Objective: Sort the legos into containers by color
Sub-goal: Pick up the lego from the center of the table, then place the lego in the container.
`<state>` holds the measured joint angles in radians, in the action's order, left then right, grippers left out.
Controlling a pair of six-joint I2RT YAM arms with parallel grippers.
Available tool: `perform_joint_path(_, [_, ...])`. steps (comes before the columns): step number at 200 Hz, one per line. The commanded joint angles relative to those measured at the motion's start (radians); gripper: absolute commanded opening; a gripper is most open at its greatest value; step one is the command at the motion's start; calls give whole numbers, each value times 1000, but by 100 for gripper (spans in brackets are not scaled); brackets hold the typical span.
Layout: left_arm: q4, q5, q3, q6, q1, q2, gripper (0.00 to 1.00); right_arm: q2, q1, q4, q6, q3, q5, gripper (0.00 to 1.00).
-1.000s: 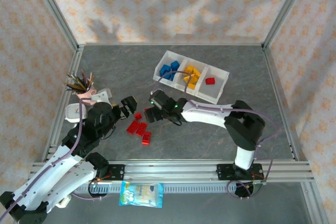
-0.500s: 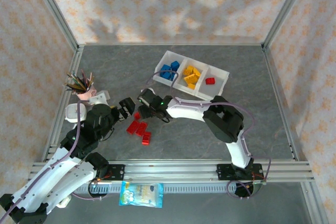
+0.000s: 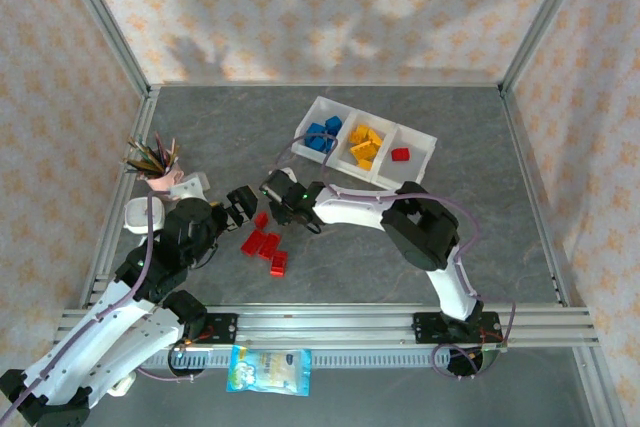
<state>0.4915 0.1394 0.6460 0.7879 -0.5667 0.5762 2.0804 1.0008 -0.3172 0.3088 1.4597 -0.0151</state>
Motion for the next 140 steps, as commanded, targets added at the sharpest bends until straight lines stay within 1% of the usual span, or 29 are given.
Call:
perform_joint_path(1, [1,-1,3,1,10,5,99,-32,-1,-51,21,-7,-50,27])
perform_joint_path(21, [-5,-25,20,0,11,21,99,-72,-2,-67,31,-16,-72,26])
perform_joint_path(45, [-27,-51,30,-11,10,36,99,-166,-18,-50,42,-74,-84,24])
perform_joint_path(68, [-72,-104,33,-16,10,64,99,-266,-67,-54,65,-132,-82,24])
perform_joint_path(86, [-125,-150,32,-23,8,97,99,-353,-107,-56,70,-184,-102,24])
perform_joint_path(117, [-221,-205,33,-31,1,168,99,-471,-228,-78,78,-254,-115,25])
perform_joint_path(140, [-293,-221,43,-37,-29,230,99,-552,-335,-75,65,-298,-118,25])
